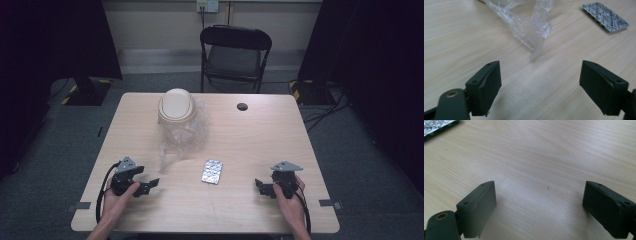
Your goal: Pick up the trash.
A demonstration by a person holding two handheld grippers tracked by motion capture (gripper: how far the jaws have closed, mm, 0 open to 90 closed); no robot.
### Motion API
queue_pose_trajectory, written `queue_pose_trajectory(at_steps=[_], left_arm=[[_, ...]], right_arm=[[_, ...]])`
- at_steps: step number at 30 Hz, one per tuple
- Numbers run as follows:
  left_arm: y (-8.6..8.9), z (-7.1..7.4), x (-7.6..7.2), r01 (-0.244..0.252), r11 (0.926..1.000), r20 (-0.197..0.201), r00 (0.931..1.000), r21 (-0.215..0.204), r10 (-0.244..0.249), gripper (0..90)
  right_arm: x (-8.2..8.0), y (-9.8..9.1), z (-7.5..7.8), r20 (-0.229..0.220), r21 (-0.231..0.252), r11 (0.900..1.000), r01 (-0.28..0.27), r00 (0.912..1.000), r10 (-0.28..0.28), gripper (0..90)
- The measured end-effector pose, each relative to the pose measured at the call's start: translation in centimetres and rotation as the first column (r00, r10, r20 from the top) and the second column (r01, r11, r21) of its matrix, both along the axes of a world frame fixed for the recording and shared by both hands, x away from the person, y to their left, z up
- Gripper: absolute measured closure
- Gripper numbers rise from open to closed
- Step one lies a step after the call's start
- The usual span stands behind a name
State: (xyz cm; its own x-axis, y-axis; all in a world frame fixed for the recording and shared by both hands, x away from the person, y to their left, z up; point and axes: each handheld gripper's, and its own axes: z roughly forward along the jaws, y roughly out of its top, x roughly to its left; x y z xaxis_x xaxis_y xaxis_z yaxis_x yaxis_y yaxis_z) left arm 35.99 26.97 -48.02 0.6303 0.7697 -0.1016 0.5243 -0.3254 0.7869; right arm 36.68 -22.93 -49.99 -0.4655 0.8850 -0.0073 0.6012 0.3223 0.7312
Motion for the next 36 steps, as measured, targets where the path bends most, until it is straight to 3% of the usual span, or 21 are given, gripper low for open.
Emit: queue_pose_trajectory(at_steps=[6, 10, 22, 29, 36], left_arm=[[-1.0, 0.8, 0.7, 0.046, 0.9989, 0.007, 0.9989, -0.006, -0.046, 18.7], [-1.7, 1.5, 1.3, 0.076, 0.9968, 0.039, 0.9965, -0.024, -0.075, 19.1], [-2.8, 4.0, 3.5, 0.098, 0.9911, 0.085, 0.9923, -0.090, -0.091, 18.2], [-3.4, 5.0, 4.5, 0.114, 0.9923, 0.109, 0.9881, -0.049, -0.108, 19.0], [-3.9, 6.6, 5.8, 0.129, 0.9905, 0.135, 0.9835, -0.049, -0.121, 19.0]], right_arm=[[0.0, 0.0, 0.0, 0.000, 0.000, 1.0000, 0.000, 1.0000, 0.000, 10.7], [0.0, 0.0, 0.0, 0.000, 0.000, 1.0000, 0.000, 1.0000, 0.000, 10.7], [0.0, 0.0, 0.0, -0.001, -0.001, 1.0000, 0.001, 1.0000, -0.001, 10.7], [0.0, 0.0, 0.0, -0.001, -0.001, 1.0000, 0.002, 1.0000, -0.002, 10.7], [0.0, 0.0, 0.0, 0.000, 0.000, 1.0000, 0.000, 1.0000, 0.000, 10.7]])
